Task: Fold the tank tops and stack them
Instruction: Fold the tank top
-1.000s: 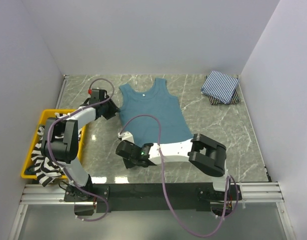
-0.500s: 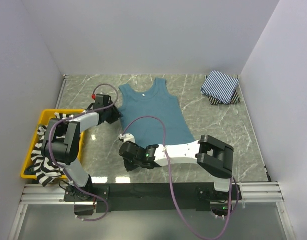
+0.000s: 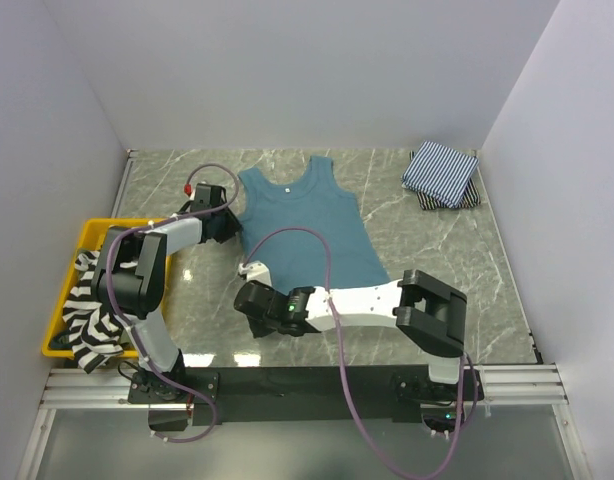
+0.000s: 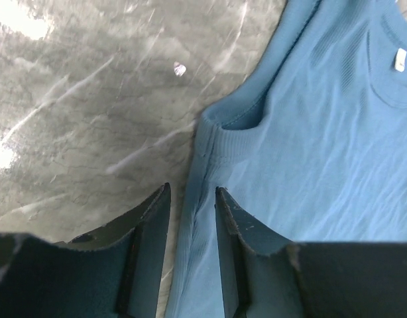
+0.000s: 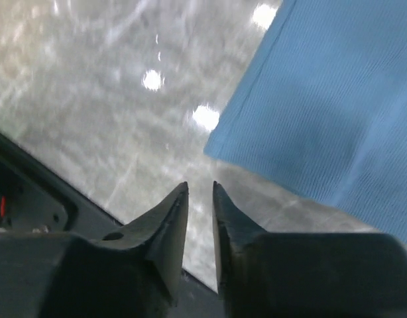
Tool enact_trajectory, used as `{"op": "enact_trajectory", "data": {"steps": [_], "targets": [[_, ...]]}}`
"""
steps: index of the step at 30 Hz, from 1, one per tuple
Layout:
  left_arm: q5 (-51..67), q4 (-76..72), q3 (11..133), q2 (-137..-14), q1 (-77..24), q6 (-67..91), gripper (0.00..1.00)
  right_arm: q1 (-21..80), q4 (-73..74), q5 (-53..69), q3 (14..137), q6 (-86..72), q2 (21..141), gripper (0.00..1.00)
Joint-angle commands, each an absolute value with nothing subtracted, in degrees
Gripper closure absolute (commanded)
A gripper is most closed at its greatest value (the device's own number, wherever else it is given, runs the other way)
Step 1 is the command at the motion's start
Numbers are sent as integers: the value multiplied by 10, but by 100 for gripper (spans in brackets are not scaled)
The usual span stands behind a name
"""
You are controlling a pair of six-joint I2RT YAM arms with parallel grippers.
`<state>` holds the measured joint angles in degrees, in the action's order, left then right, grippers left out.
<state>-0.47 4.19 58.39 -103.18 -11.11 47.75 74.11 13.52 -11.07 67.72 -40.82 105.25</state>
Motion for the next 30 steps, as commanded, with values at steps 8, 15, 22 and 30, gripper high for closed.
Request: {"op": "enact_trajectory", "data": {"steps": [8,15,22,30], "targets": [[-11,46,606,-1030,-110,469,61,756,187,-216,791,-386,1121,61],[-10,46,603,-1025,-110,469,62,758,227,-236,814,-401,1165,59],[-10,46,600,-1023,-110,470,62,761,216,-229,808,-403,1179,69],[7,16,577,-1025,-106,480,63,758,175,-209,748,-409,1121,100]]}}
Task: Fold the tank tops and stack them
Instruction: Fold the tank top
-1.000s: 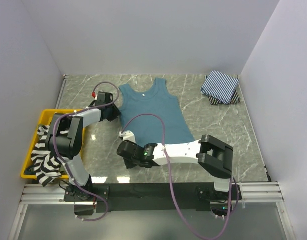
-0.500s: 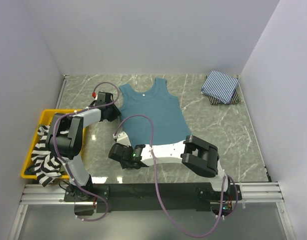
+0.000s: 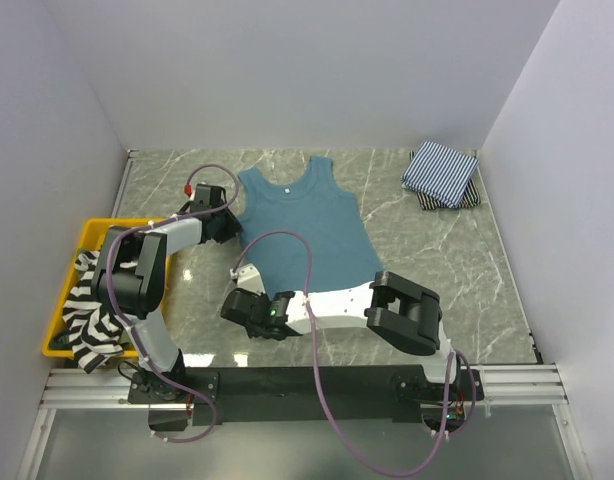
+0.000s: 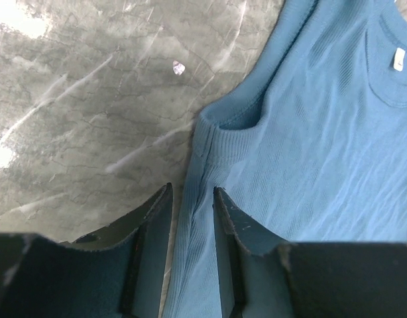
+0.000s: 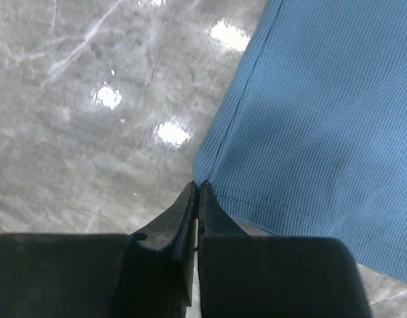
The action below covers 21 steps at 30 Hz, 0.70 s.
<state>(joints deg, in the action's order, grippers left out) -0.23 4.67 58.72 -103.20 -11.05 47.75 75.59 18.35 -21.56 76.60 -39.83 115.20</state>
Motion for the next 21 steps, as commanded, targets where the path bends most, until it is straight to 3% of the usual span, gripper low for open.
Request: {"op": "enact_trajectory", "data": {"steps": [1,13,18,21], "targets": [[11,14,574,-1027,-105,482,63,757,163,-198,743,-410,1116,100],[17,4,575,-1043,-92,480,67,752,112,-135,692,-424,1062,100],[21,-14,570,-1049,-92,483,81,752,105,-120,678,-428,1044,100],[11,-9,565,-1043,-91,484,98,752,105,-111,682,-427,1042,100]]}}
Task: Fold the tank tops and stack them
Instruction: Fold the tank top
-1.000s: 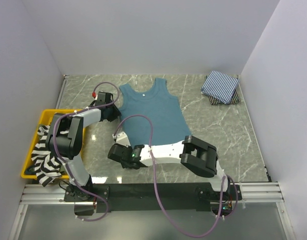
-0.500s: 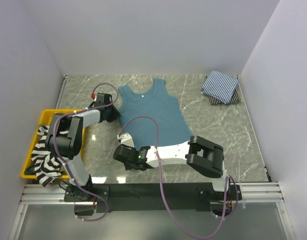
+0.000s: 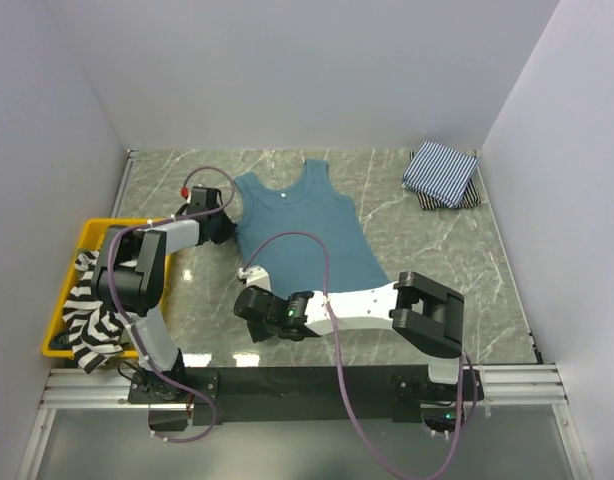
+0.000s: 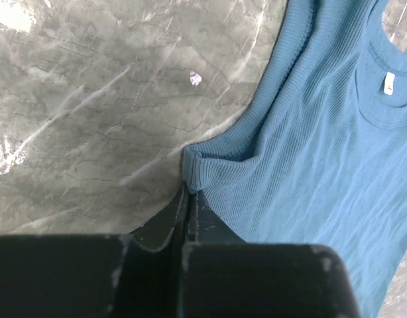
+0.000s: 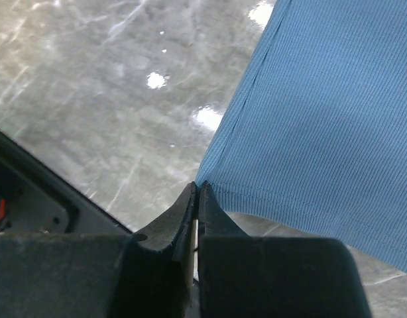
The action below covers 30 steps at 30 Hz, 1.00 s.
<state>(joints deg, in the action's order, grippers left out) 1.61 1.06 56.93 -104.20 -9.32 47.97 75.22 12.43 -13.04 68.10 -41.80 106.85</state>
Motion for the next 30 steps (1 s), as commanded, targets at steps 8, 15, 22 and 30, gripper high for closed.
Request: {"op": "enact_trajectory", "data": {"steps": [8,15,22,30], "targets": [[-96,29,521,-977,-75,523,100,770,104,-55,711,-415,1061,100],[-129,47,507,-948,-55,540,99,783,99,-20,751,-409,1096,100],[-91,40,526,-940,-55,522,99,769,104,-7,773,-403,1085,100],[-78,59,553,-941,-56,507,99,750,77,28,771,-410,1084,100]]}}
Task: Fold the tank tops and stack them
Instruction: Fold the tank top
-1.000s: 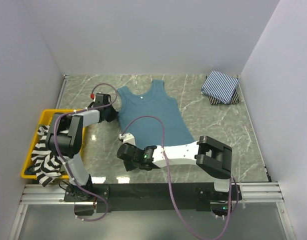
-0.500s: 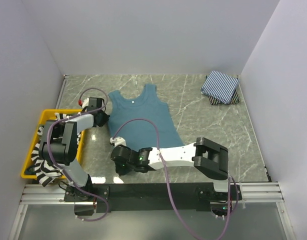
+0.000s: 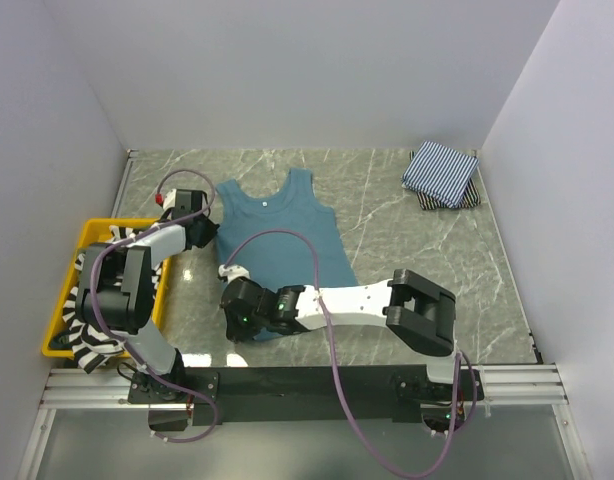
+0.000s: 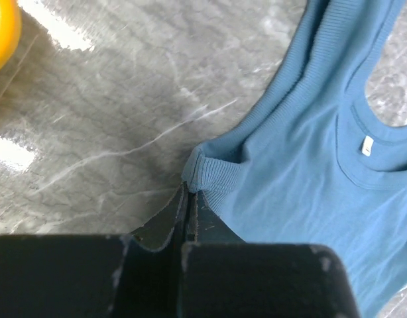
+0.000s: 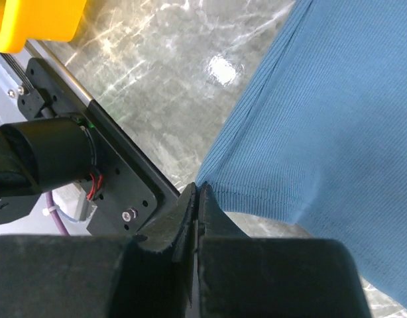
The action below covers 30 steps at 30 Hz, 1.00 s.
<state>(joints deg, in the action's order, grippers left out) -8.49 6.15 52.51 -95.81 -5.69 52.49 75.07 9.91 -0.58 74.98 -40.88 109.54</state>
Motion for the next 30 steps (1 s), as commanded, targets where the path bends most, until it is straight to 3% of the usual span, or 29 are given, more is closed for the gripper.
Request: {"op": "enact_trajectory", "data": {"steps": [1,9,17,30], "targets": [[-77,61,553,-942,-56,504,99,749,68,51,773,-417,1096,100],[-58,58,555,-951,-56,499,99,729,-107,179,700,-460,1123,100],[-41,54,560,-959,-58,510,99,714,-163,231,665,-458,1118,100],[-89,82,627,-985,-125,536,99,679,-249,200,505,-483,1016,100]]}}
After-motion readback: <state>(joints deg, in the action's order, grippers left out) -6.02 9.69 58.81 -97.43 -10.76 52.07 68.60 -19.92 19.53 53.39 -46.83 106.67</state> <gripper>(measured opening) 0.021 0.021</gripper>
